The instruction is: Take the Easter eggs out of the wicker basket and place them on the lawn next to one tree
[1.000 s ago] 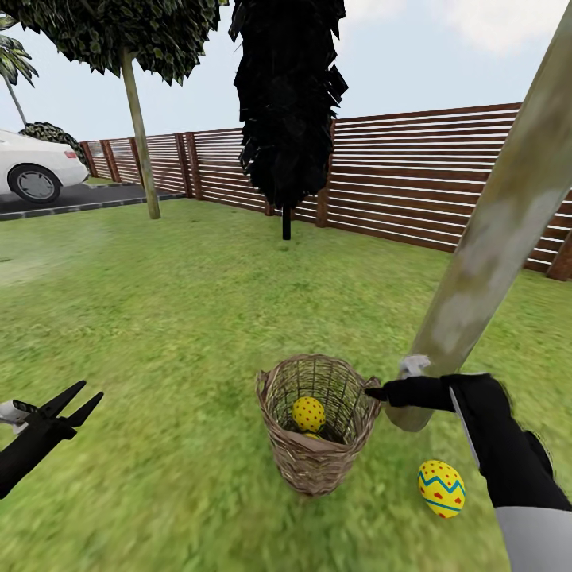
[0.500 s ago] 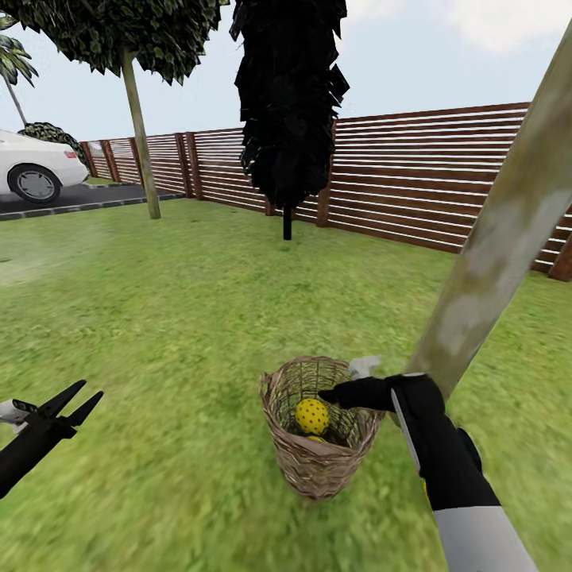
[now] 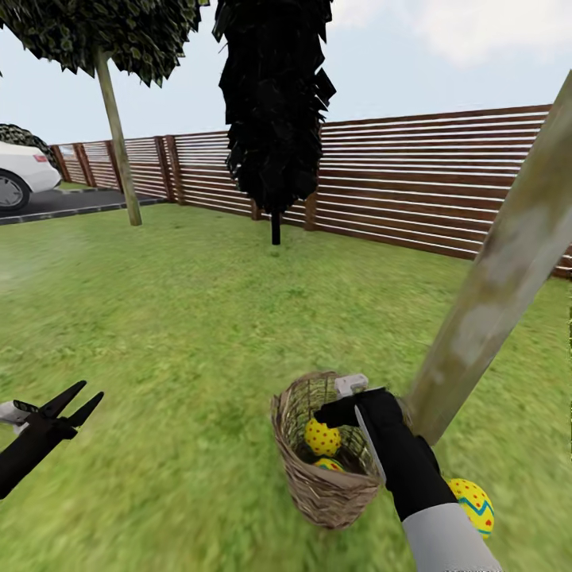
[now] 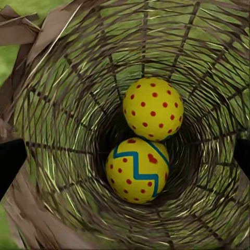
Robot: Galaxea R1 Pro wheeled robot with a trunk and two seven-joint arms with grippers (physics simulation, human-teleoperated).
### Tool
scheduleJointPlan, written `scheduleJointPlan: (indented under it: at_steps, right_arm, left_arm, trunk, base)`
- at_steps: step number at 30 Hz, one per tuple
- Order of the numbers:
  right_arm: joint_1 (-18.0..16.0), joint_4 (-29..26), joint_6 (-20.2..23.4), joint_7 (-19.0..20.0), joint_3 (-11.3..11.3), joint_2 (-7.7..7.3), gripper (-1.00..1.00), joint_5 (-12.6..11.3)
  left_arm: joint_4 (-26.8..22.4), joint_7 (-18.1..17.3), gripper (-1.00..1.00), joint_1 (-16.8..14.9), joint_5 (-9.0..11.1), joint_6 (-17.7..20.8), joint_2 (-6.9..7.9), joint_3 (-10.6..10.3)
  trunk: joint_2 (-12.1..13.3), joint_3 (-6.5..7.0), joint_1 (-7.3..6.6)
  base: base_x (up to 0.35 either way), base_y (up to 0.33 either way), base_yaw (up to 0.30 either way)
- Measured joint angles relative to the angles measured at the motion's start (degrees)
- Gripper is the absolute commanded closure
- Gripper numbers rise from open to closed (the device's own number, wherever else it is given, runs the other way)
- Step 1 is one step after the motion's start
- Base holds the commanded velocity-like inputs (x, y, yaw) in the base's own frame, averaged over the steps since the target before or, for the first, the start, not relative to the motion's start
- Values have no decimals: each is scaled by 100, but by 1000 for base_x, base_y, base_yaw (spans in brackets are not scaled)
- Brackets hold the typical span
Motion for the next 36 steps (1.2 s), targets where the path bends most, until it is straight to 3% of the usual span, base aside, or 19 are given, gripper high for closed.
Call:
scheduleJointPlan:
  at_steps: [6,12,20,21,22,25,36]
  right_arm:
    - [0,299,3,-263,-57,35,-100,-16]
    - [-1,679,-1,-276,-510,47,-100,-25]
    - [-1,760,8,-271,-602,61,-100,-54]
    - [-1,845,8,-268,-600,61,-100,-210]
    - [-1,1016,13,-271,-591,52,-100,-620]
    - [-1,1188,3,-260,-574,33,-100,-982]
    - [-2,1228,-20,-375,-592,4,-100,-1013]
  left_arm:
    - [2,1,-100,-1,-5,-7,-3,-1]
    - [3,-1,-100,-1,-4,-7,-2,3]
    - [2,-1,-100,0,-3,-10,-52,10]
    - [2,-1,-100,-1,-4,-10,-84,9]
    - [2,2,-100,2,-7,-10,-105,8]
    - [0,7,-100,0,-14,-9,-114,6]
    - [1,0,-100,-1,-4,-105,-116,5]
  trunk:
    - [0,41,0]
    - [0,75,2]
    - [0,79,2]
    - [0,79,2]
    - [0,78,2]
    - [0,79,1]
    - [0,79,2]
  base:
    - [205,169,-210]
    - [27,14,-151]
    - [1,1,-10]
    - [20,8,0]
    - [67,50,0]
    - [162,167,0]
    - [118,123,0]
